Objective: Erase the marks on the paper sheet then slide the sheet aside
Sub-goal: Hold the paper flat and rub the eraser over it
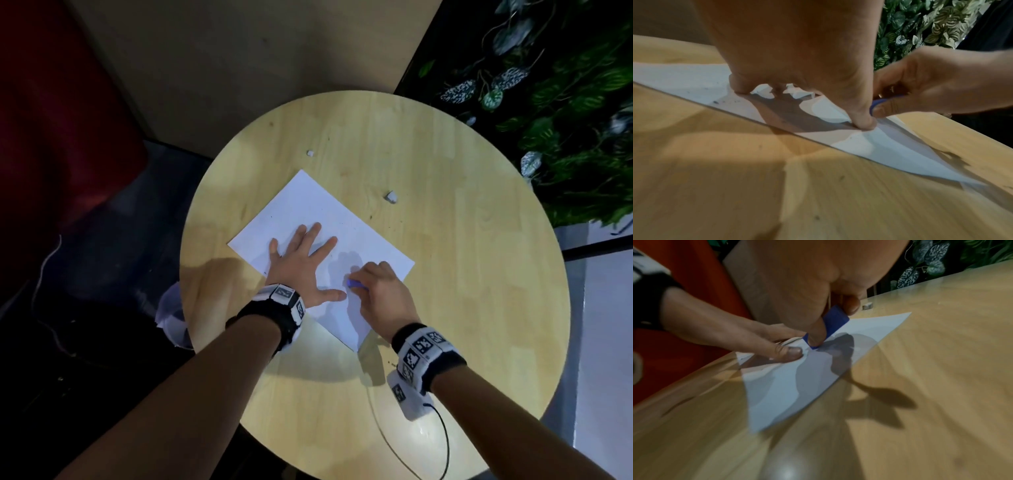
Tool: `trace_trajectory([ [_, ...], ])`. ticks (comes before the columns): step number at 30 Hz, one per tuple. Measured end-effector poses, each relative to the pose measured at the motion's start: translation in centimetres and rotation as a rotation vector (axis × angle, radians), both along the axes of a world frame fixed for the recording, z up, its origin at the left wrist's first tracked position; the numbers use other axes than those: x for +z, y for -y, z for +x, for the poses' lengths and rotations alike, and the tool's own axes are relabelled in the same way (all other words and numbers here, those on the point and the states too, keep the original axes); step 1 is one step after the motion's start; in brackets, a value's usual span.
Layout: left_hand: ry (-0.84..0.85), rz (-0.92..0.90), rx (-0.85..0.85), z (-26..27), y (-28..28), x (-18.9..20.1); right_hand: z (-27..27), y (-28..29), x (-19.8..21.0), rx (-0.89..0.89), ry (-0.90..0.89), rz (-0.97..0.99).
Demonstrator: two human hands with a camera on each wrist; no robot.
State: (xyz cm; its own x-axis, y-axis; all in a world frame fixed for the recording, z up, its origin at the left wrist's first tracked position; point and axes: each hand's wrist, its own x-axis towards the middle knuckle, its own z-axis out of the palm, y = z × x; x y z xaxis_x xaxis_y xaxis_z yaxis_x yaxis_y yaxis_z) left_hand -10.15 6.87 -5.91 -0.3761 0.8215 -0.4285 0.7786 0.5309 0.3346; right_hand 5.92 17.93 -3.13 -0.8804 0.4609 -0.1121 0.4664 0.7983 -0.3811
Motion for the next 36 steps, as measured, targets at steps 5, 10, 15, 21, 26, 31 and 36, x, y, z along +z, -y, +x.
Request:
trace_trajectory([
  [5,0.019,-0.022,0.027,0.3,-0.2,-0.1,-3.0,-4.2,-1.0,-0.203,-0.03,-0.047],
  [10,0.023,-0.03,0.032,0.3,-0.4,0.1,0.6,0.5,-0.4,-0.106,-0.043,-0.086],
  [15,0.024,-0.04,0.032,0.2,-0.4,0.1,-3.4,-4.0,-1.1,-0.204,-0.046,-0.062],
  [21,0.034,-0.057,0.042,0.3,-0.6,0.4,0.6,0.0,-0.9,-0.207,-0.079,-0.087],
  [26,0.024,-0.074,0.031,0.3,-0.6,0.4,-2.9,-3.7,-0.7,-0.217,-0.029,-0.028],
  [31,0.033,-0.075,0.044,0.3,-0.8,0.3,-1.1,-1.7,-1.1,-0.276,-0.076,-0.061],
  [36,0.035,-0.061,0.05,0.3,-0.9,0.4,-0.7,-2.3,-0.9,-0.183,-0.066,-0.06],
])
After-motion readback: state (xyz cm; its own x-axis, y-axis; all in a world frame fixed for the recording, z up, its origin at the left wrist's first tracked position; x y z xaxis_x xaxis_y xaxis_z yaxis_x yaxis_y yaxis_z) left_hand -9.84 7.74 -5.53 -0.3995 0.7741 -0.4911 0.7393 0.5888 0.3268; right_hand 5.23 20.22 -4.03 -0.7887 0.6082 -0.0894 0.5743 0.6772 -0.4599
